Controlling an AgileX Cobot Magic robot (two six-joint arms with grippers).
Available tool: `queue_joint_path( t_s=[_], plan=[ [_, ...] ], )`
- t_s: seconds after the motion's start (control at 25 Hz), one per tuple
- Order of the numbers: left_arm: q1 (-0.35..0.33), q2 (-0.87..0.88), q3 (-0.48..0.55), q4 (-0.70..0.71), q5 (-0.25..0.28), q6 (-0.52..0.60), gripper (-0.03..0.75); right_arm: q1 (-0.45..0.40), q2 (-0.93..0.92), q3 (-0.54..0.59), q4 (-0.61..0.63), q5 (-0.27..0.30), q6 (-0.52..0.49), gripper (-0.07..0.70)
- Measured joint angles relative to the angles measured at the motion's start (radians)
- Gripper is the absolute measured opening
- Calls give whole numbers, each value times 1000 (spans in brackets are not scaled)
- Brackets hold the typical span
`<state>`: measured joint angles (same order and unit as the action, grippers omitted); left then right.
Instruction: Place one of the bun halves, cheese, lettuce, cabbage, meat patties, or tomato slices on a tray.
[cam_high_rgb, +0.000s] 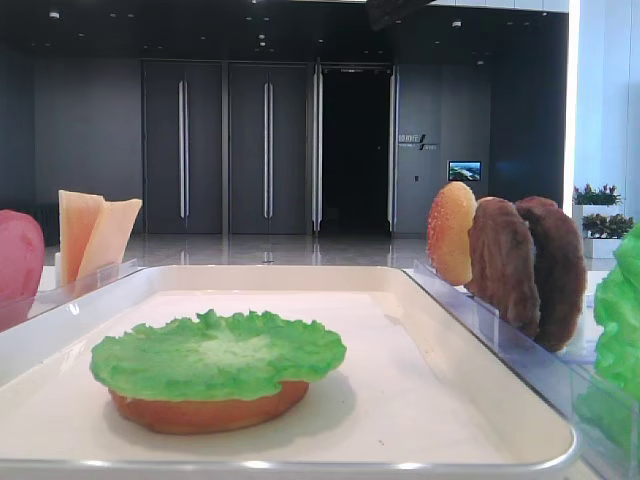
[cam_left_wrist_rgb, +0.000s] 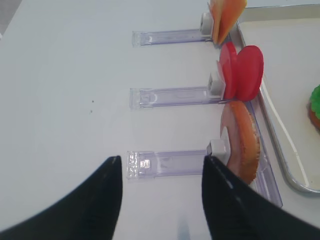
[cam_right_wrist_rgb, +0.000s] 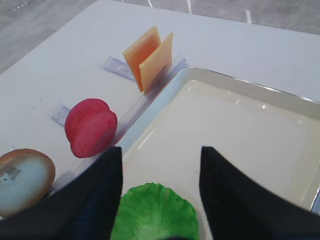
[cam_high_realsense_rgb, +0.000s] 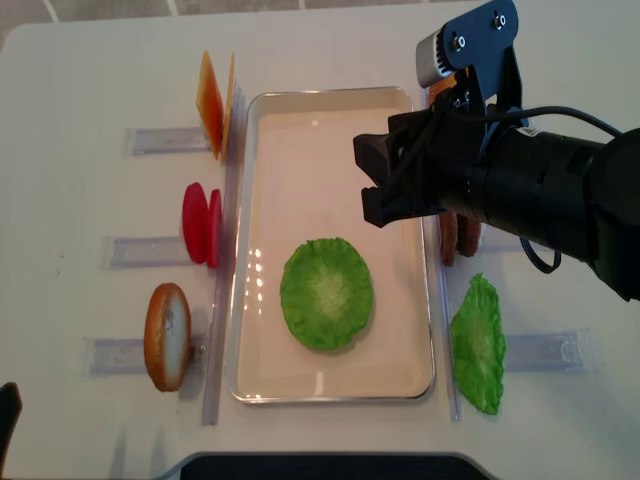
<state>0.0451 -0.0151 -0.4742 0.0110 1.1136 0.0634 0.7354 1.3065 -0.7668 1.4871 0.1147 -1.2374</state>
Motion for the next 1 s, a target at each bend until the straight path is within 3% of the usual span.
queue_joint_path(
  t_s=[0.24, 0.32, 0.4, 0.6, 0.84, 1.0],
  plan=[
    [0, 0, 0, 0, 0, 0, 391, -22, 0, 0, -21, 10, 5, 366],
    [0, 0, 0, 0, 0, 0, 391, -58, 0, 0, -135, 16, 98, 366],
    [0, 0, 0, 0, 0, 0, 391, -103, 0, -2, -329, 49, 282, 366],
    [0, 0, 0, 0, 0, 0, 391, -254, -29, -24, -792, 251, 721, 365],
    [0, 0, 0, 0, 0, 0, 391, -416, -137, -25, -1293, 515, 1090, 365],
    [0, 0, 0, 0, 0, 0, 391, -526, -230, -29, -1500, 668, 1215, 365]
  ],
)
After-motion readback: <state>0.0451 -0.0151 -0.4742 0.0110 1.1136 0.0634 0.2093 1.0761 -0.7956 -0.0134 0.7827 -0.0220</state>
